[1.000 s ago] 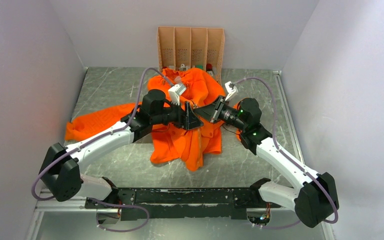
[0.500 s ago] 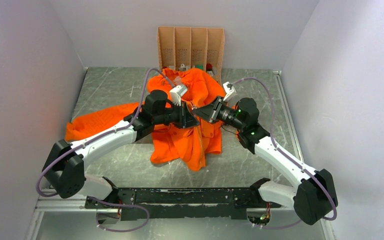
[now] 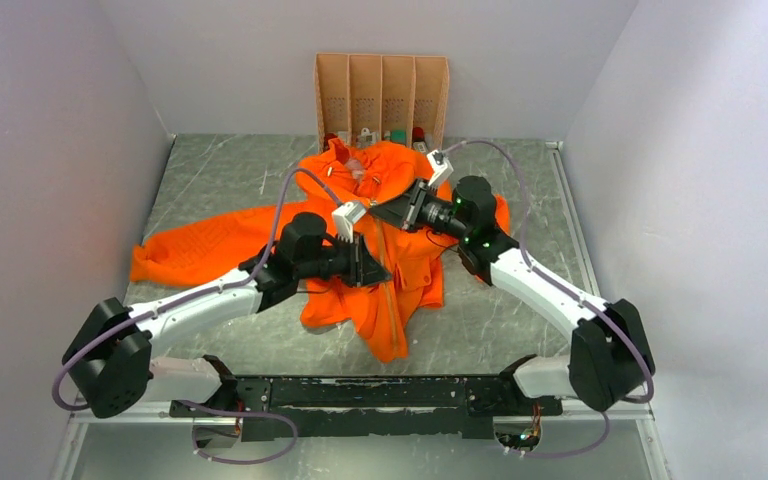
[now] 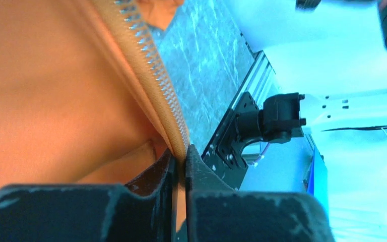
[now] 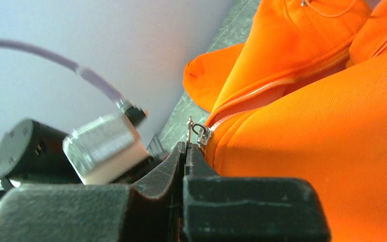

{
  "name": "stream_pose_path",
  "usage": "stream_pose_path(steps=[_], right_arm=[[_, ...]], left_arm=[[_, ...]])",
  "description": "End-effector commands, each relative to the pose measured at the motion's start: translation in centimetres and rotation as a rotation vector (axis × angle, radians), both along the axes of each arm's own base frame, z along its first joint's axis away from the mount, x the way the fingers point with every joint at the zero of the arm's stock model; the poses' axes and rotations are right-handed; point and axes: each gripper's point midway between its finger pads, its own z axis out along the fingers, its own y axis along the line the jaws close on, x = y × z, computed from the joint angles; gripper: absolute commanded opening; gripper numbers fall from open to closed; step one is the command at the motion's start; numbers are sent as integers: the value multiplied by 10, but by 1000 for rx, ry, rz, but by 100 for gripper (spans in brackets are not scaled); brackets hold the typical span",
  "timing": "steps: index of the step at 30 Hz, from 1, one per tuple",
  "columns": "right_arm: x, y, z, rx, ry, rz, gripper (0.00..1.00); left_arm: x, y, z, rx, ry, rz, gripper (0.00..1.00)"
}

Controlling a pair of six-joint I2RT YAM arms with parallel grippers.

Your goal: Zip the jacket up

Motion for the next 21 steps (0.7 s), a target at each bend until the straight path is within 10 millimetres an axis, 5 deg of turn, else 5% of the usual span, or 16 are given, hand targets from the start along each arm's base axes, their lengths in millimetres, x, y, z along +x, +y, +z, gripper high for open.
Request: stream_pose_path(steps=[1,9,21], right_arm=[[28,7,54,97,-172,-46,0],[74,23,69,89,-231,-97,0],[138,27,145,80,-432,-224,0]], left_arm=[[-42,6,-28,11,119,-64,8],[-63,19,-44,15,175,-42,8],[-80,34,-54,35,204,-23,8]])
